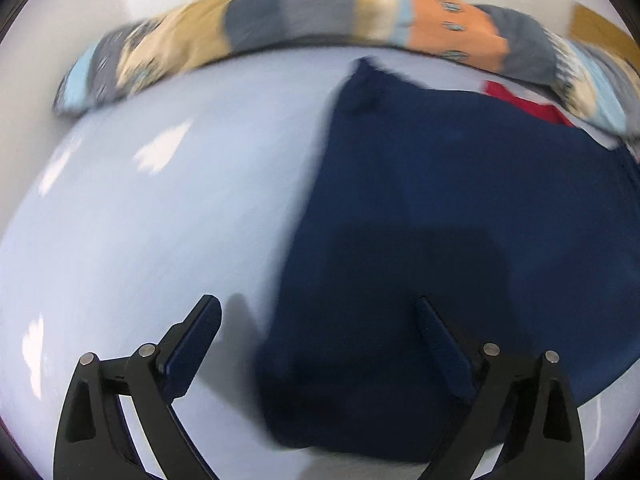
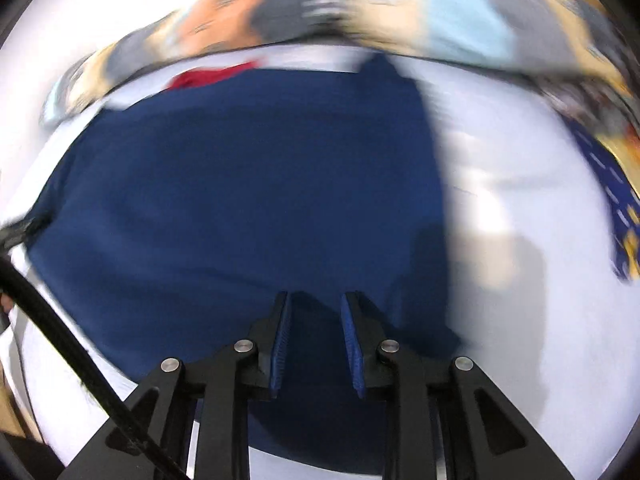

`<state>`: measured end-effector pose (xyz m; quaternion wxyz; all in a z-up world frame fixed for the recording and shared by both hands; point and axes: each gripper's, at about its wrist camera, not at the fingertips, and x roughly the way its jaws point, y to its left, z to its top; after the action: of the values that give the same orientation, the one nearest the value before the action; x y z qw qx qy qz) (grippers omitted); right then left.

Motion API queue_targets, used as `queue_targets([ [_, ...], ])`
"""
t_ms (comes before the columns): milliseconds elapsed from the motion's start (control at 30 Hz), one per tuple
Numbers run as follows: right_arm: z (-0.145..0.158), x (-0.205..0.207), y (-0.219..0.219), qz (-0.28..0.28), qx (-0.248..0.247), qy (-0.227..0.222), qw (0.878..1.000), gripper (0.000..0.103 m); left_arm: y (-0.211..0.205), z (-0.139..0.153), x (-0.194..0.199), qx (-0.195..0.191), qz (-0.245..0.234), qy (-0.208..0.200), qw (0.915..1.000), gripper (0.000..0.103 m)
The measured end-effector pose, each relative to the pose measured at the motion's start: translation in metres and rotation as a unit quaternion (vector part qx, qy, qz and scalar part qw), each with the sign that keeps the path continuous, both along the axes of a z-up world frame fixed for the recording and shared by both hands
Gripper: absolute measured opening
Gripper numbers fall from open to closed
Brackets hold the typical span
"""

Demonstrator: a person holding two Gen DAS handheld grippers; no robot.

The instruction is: Fold large clothes

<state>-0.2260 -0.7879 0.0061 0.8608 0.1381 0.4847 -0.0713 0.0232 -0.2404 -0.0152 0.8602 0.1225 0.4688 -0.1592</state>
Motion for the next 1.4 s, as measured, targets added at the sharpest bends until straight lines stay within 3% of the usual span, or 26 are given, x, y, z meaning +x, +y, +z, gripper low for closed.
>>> queue_targets([
  [33, -0.001, -0.015, -0.015, -0.014, 0.021, 0.0, 1.0, 0.003, 0.011, -0.001, 0.0, -0.015, 0.008, 0.011, 0.9998, 0.101],
  [100, 0.0, -0.03, -0.034, -0.054, 0.027, 0.006, 0.998, 0.003, 0.028, 0.002, -0.003, -0.033, 0.032, 0.021, 0.9987, 0.101],
  [167, 0.007, -0.047, -0.041, -0.09, 0.029, 0.005, 0.995, 0.015, 0.036, 0.01, -0.01, -0.027, 0.054, 0.011, 0.9981, 0.101],
  [233, 0.019, -0.066, -0.043, -0.114, 0.032, -0.009, 0.993, 0.042, 0.041, 0.025, -0.025, -0.026, 0.068, -0.01, 0.9973, 0.101],
  [300, 0.019, -0.087, -0.051, -0.145, 0.079, -0.033, 0.986, 0.052, 0.042, 0.043, -0.042, -0.044, 0.069, -0.025, 0.9963, 0.101],
  [433, 0.009, -0.124, -0.058, -0.175, 0.197, -0.064, 0.963, 0.053, 0.039, 0.063, -0.066, -0.086, 0.06, -0.027, 0.9941, 0.101],
  [533, -0.003, -0.135, -0.049, -0.181, 0.266, -0.075, 0.944, 0.053, 0.047, 0.06, -0.071, -0.128, 0.062, 0.014, 0.9897, 0.101],
  [667, -0.021, -0.141, -0.04, -0.19, 0.325, -0.091, 0.922, 0.053, 0.069, 0.033, -0.065, -0.2, 0.093, 0.102, 0.97, 0.101],
  [767, -0.027, -0.146, -0.033, -0.192, 0.353, -0.104, 0.91, 0.056, 0.086, 0.016, -0.06, -0.264, 0.109, 0.143, 0.9476, 0.101],
  [800, -0.03, -0.145, -0.032, -0.193, 0.357, -0.104, 0.908, 0.058, 0.091, 0.011, -0.057, -0.298, 0.106, 0.161, 0.9347, 0.101],
  [967, -0.043, -0.129, -0.026, -0.199, 0.37, -0.129, 0.898, 0.058, 0.094, -0.016, -0.042, -0.369, 0.113, 0.209, 0.8987, 0.101],
  [1167, -0.046, -0.104, -0.026, -0.205, 0.37, -0.156, 0.893, 0.059, 0.073, -0.022, -0.015, -0.398, 0.109, 0.191, 0.8906, 0.101],
  [1233, -0.046, -0.093, -0.025, -0.202, 0.368, -0.163, 0.893, 0.06, 0.058, -0.02, -0.004, -0.397, 0.103, 0.184, 0.8931, 0.101],
  [1267, -0.045, -0.085, -0.024, -0.197, 0.367, -0.168, 0.893, 0.06, 0.051, -0.019, -0.001, -0.402, 0.096, 0.179, 0.8926, 0.094],
  [1300, -0.044, -0.08, -0.023, -0.194, 0.363, -0.169, 0.895, 0.051, 0.042, -0.018, 0.002, -0.4, 0.093, 0.177, 0.8944, 0.068],
  [1333, -0.044, -0.074, -0.021, -0.189, 0.359, -0.17, 0.898, 0.027, 0.036, -0.019, 0.002, -0.389, 0.097, 0.18, 0.8985, 0.048],
  [1367, -0.043, -0.068, -0.019, -0.181, 0.358, -0.164, 0.901, 0.018, 0.032, -0.023, 0.003, -0.374, 0.103, 0.186, 0.9026, 0.011],
  [1400, -0.041, -0.068, -0.018, -0.178, 0.35, -0.164, 0.905, 0.015, 0.032, -0.025, 0.0, -0.376, 0.106, 0.185, 0.9017, 0.012],
])
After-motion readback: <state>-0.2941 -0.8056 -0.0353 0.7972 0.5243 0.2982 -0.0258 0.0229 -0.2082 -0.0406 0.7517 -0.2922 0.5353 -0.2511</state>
